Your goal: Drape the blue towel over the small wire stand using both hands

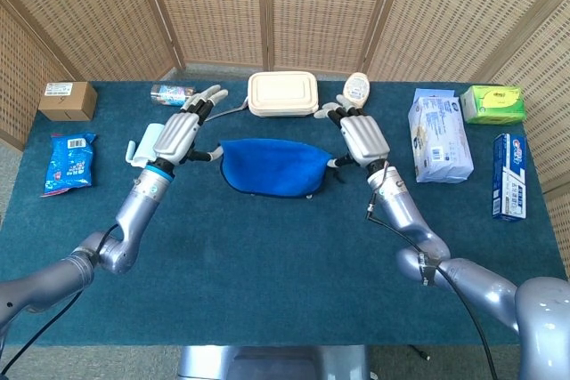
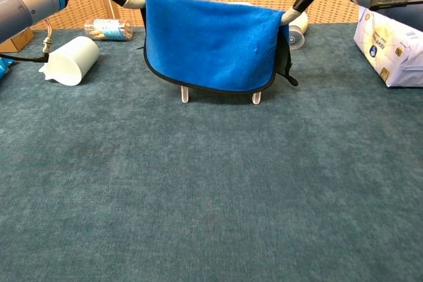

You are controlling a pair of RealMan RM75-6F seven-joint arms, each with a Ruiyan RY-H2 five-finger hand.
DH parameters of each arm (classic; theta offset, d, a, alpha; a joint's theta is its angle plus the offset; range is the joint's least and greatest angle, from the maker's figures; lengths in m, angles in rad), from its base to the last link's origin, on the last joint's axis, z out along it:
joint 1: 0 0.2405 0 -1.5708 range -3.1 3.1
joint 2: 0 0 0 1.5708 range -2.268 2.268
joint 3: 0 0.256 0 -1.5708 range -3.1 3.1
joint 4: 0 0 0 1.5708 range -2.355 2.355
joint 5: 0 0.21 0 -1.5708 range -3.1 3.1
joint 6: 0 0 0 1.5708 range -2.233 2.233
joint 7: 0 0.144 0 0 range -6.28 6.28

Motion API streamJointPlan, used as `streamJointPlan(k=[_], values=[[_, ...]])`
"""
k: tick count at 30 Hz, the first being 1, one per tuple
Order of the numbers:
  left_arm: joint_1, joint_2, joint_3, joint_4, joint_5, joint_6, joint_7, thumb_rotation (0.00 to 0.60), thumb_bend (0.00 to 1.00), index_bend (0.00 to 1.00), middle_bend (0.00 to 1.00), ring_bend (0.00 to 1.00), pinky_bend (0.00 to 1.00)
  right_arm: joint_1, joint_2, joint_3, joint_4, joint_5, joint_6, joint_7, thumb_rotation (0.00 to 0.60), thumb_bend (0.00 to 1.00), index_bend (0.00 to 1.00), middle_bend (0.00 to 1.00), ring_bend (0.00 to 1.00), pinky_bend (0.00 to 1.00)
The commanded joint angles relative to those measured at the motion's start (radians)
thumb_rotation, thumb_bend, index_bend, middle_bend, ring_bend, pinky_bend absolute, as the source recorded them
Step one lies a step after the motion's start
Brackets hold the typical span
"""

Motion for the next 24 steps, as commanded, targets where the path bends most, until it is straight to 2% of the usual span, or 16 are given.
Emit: streamJointPlan(k=[1,10,24], values=[[0.002,0.007,0.002,-0.007,-0.004,-0.007,0.012,0.600,0.35,0.00,0.00,0.00,0.00,0.001,0.001,-0.002,0.002,0.003,-0.006,-0.006,0.600,0.06,0.23,0.18,0.03,0.12],[0.006,0.025,0.005,-0.024,-0.010,-0.021,0.032,0.600,0.32,0.00,0.00,0.00,0.00,0.005,0.010,-0.013,0.002,0.006,-0.031,-0.022,0.600,0.01,0.20,0.16,0.01,0.10],[0.023,0.074,0.009,-0.082,-0.040,-0.054,0.087,0.600,0.30,0.00,0.00,0.00,0.00,0.010,0.049,-0.029,-0.022,0.001,-0.053,-0.068,0.600,0.00,0.19,0.16,0.00,0.09]])
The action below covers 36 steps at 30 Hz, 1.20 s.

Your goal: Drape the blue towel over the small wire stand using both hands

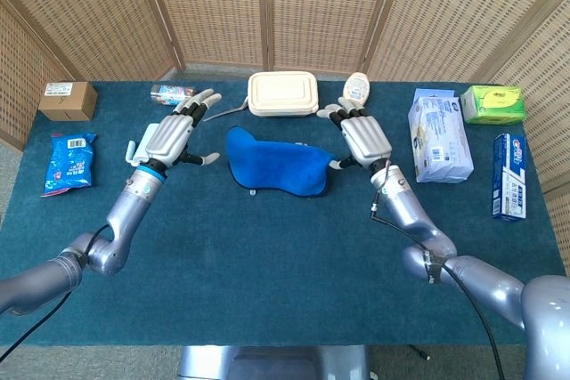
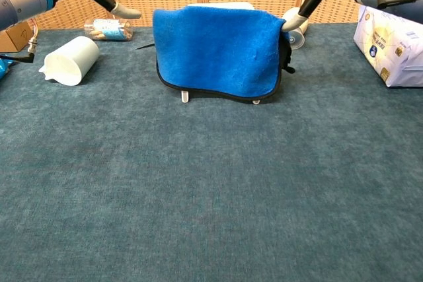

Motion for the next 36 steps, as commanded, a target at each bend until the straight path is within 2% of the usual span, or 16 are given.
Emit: streamJointPlan(k=[1,7,14,22,33,36], values=[[0.005,0.011,0.003,-0.013,-0.006,-0.008,0.012,0.600,0.30,0.00,0.00,0.00,0.00,0.001,0.010,-0.006,-0.009,0.001,-0.010,-0.011,0.600,0.00,0.18,0.16,0.00,0.09],[0.013,0.047,0.003,-0.059,-0.010,-0.015,0.024,0.600,0.28,0.00,0.00,0.00,0.00,-0.002,0.036,-0.018,-0.031,0.008,-0.031,-0.033,0.600,0.00,0.17,0.15,0.00,0.07],[0.047,0.091,-0.006,-0.128,-0.001,0.032,-0.002,0.600,0.28,0.00,0.00,0.00,0.00,-0.020,0.066,-0.016,-0.058,0.012,-0.012,-0.029,0.600,0.00,0.17,0.15,0.00,0.07],[0.114,0.163,-0.004,-0.257,0.004,0.111,0.004,0.600,0.28,0.00,0.00,0.00,0.00,-0.057,0.111,-0.006,-0.105,0.023,0.034,-0.021,0.600,0.00,0.19,0.16,0.00,0.07],[0.269,0.291,0.050,-0.474,0.011,0.239,0.022,0.600,0.28,0.00,0.00,0.00,0.00,-0.146,0.190,-0.010,-0.174,0.030,0.122,-0.007,0.600,0.05,0.20,0.16,0.01,0.07],[0.314,0.324,0.066,-0.515,0.008,0.272,0.029,0.600,0.28,0.02,0.00,0.00,0.00,-0.173,0.212,-0.016,-0.199,0.027,0.152,-0.013,0.600,0.12,0.21,0.17,0.02,0.07]])
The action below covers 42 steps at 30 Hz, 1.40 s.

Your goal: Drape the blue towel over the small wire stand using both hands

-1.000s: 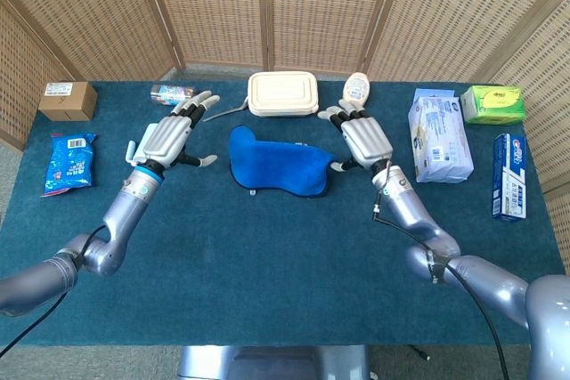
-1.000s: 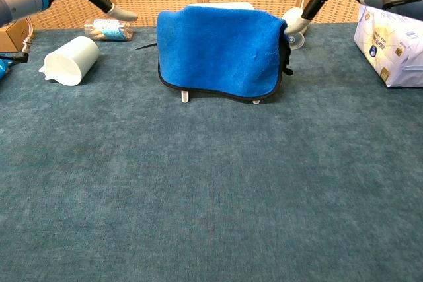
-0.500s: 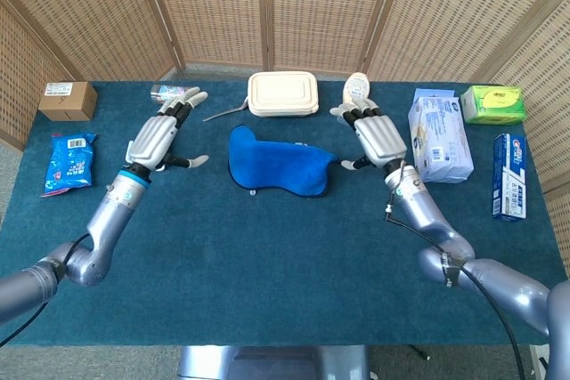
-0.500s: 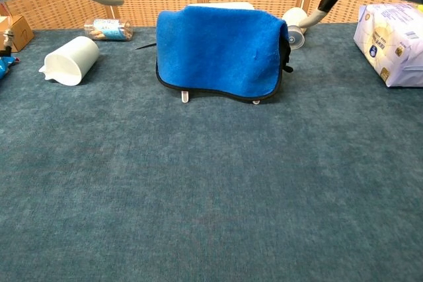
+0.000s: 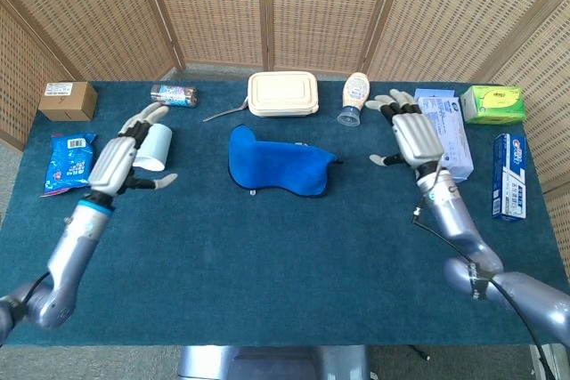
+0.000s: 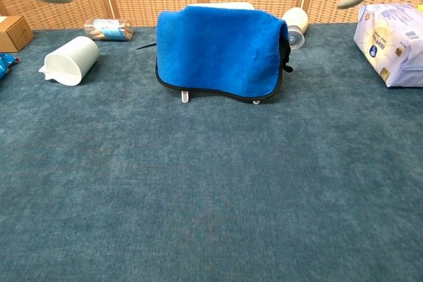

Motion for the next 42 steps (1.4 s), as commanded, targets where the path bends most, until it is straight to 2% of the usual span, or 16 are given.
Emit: streamJointPlan(k=[1,6,9,15,19,29,38,42], values=[[0.051,0.040,0.023,-0.046,-0.002,0.044,0.011,0.600,0.28,0.02,0.00,0.00,0.00,-0.030,0.021,-0.007,-0.026,-0.001,0.031,-0.007,0.600,0.15,0.21,0.17,0.02,0.07],[0.122,0.083,0.053,-0.090,0.000,0.100,0.030,0.600,0.28,0.05,0.00,0.00,0.00,-0.085,0.049,-0.019,-0.071,-0.002,0.095,-0.018,0.600,0.29,0.24,0.20,0.07,0.10],[0.163,0.112,0.080,-0.117,0.006,0.121,0.049,0.600,0.28,0.07,0.00,0.00,0.00,-0.127,0.063,-0.026,-0.103,0.003,0.142,-0.024,0.600,0.32,0.27,0.22,0.10,0.11],[0.243,0.138,0.129,-0.141,0.036,0.191,0.097,0.600,0.28,0.12,0.04,0.00,0.00,-0.215,0.104,-0.055,-0.176,0.005,0.227,-0.060,0.600,0.33,0.33,0.27,0.16,0.14],[0.285,0.133,0.145,-0.139,0.059,0.245,0.115,0.600,0.28,0.16,0.07,0.01,0.00,-0.261,0.129,-0.076,-0.224,0.005,0.262,-0.081,0.600,0.33,0.34,0.27,0.17,0.15],[0.427,0.097,0.223,-0.150,0.145,0.420,0.266,0.600,0.28,0.23,0.13,0.04,0.01,-0.408,0.190,-0.160,-0.395,-0.004,0.377,-0.168,0.600,0.32,0.35,0.27,0.17,0.15],[0.524,0.075,0.293,-0.174,0.163,0.464,0.366,0.600,0.28,0.26,0.15,0.06,0.01,-0.492,0.206,-0.209,-0.479,-0.040,0.470,-0.277,0.600,0.32,0.35,0.27,0.17,0.15],[0.554,0.082,0.304,-0.190,0.164,0.476,0.390,0.600,0.28,0.27,0.15,0.06,0.01,-0.514,0.211,-0.212,-0.498,-0.050,0.488,-0.289,0.600,0.32,0.35,0.27,0.17,0.15]])
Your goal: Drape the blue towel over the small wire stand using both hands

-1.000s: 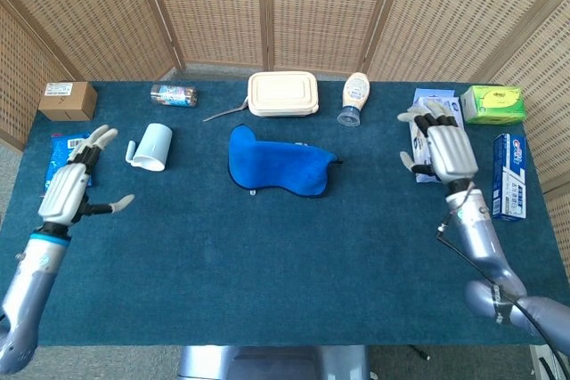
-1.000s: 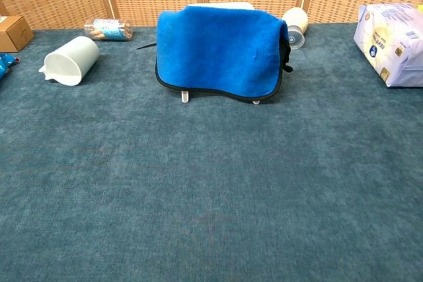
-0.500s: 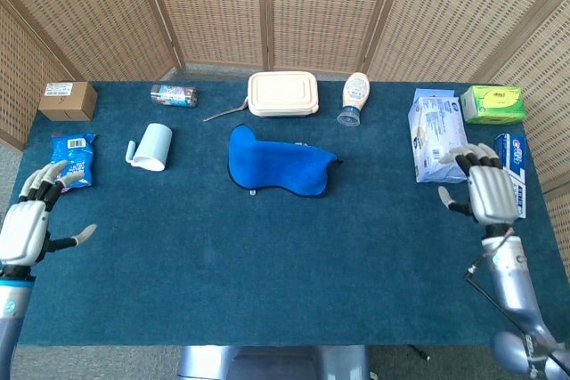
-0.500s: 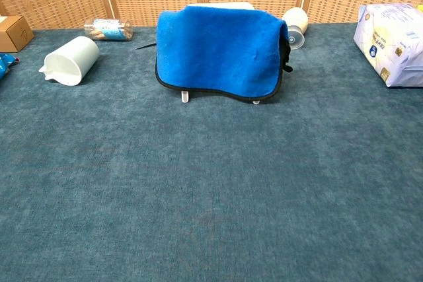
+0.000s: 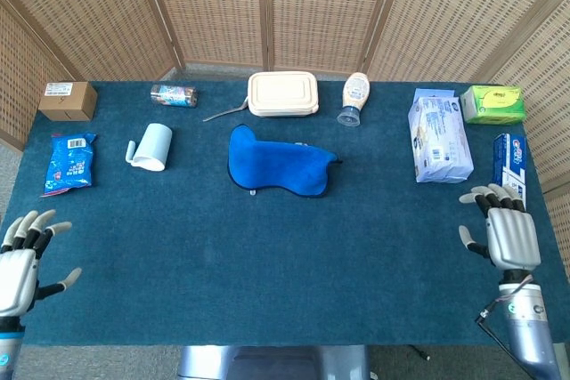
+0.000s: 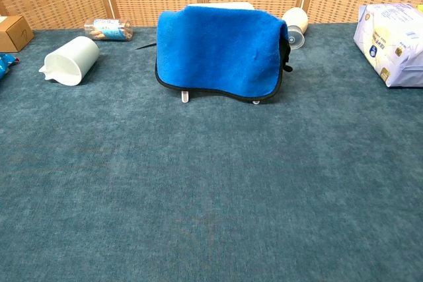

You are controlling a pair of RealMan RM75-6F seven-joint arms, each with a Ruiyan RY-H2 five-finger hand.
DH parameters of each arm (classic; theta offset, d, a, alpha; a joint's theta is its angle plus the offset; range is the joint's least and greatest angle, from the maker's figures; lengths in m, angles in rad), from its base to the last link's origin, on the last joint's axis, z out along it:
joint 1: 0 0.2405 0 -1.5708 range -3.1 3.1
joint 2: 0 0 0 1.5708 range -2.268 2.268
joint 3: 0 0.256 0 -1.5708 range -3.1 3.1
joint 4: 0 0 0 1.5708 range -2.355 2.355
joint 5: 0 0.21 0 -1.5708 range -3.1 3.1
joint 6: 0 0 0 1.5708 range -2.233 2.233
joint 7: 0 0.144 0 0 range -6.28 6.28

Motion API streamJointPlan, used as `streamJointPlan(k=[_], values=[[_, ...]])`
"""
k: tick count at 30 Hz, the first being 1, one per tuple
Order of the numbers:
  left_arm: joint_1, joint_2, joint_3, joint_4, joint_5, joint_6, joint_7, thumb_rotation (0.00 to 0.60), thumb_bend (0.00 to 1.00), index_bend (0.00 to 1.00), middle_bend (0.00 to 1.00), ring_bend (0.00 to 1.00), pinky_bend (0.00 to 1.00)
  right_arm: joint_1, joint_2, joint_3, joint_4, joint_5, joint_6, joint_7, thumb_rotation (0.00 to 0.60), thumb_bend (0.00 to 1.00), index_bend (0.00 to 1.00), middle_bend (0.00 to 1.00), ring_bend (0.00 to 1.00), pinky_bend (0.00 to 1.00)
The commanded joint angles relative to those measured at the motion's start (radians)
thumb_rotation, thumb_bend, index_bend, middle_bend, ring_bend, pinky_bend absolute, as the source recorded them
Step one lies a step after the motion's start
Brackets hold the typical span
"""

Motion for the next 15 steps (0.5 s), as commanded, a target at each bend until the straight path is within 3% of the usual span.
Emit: streamJointPlan(k=[1,15], values=[[0.017,0.003,0.003,-0.012,0.004,0.011,0.011,0.600,0.28,0.27,0.15,0.06,0.01,-0.016,0.006,-0.003,-0.012,-0.012,0.011,0.007,0.600,0.32,0.35,0.27,0.17,0.15],[0.021,0.024,-0.041,-0.040,-0.001,-0.015,0.022,0.600,0.28,0.27,0.16,0.06,0.01,-0.036,-0.010,0.012,0.011,-0.024,-0.014,0.035,0.600,0.31,0.35,0.27,0.17,0.15]])
